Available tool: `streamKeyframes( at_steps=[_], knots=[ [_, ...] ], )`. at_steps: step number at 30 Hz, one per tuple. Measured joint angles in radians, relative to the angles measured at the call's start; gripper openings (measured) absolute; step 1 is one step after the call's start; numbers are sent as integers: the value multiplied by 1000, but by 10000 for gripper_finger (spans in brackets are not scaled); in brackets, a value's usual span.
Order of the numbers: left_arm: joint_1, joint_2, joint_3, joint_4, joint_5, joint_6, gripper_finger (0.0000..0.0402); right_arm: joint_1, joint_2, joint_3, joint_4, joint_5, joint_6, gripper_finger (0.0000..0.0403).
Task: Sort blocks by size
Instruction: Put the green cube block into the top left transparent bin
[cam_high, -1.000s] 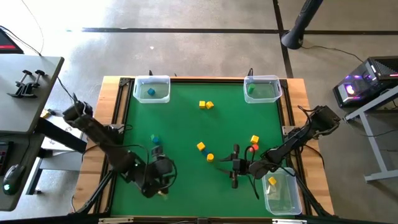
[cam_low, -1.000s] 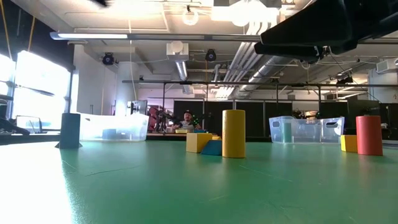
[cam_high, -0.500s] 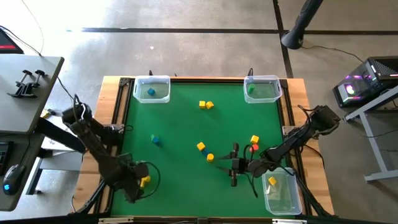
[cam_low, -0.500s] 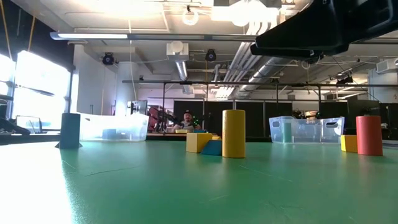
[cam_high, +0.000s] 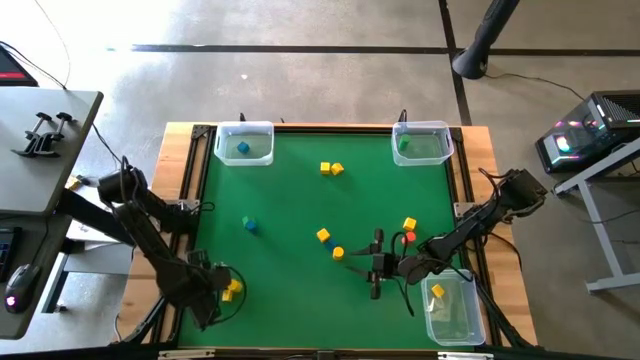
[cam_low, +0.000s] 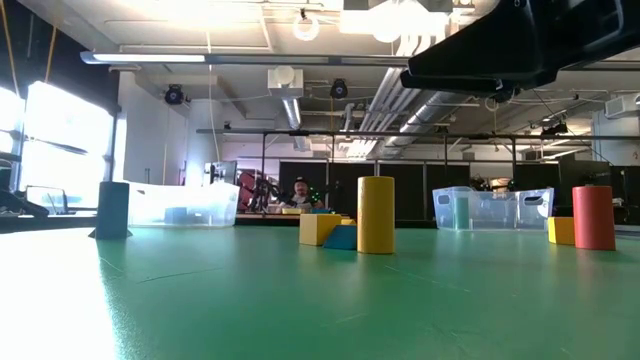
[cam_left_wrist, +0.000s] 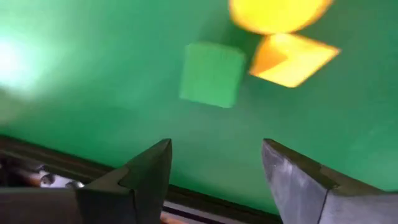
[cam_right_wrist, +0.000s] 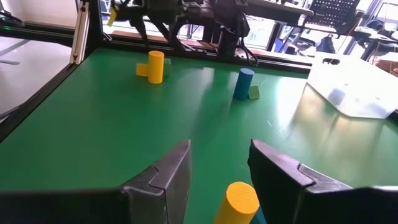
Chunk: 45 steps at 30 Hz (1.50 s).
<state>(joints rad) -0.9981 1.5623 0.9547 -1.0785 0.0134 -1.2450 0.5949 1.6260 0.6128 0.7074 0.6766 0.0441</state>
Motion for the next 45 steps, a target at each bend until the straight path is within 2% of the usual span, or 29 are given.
streamKeyframes(
  at_steps=[8, 21, 38, 45],
  knots=[
    [0, 0, -62, 47, -100, 0, 277, 0, 0, 0, 0, 0, 0, 154],
    [2, -4, -173, 249, -165, 38, 273, 0, 0, 0, -2, 0, 0, 154],
    [3, -3, -175, 284, -224, 34, 226, 0, 0, 0, -3, 0, 0, 154],
    [4, -3, -175, 333, -257, 48, 190, 0, 0, 0, -3, 0, 0, 154]
  ],
)
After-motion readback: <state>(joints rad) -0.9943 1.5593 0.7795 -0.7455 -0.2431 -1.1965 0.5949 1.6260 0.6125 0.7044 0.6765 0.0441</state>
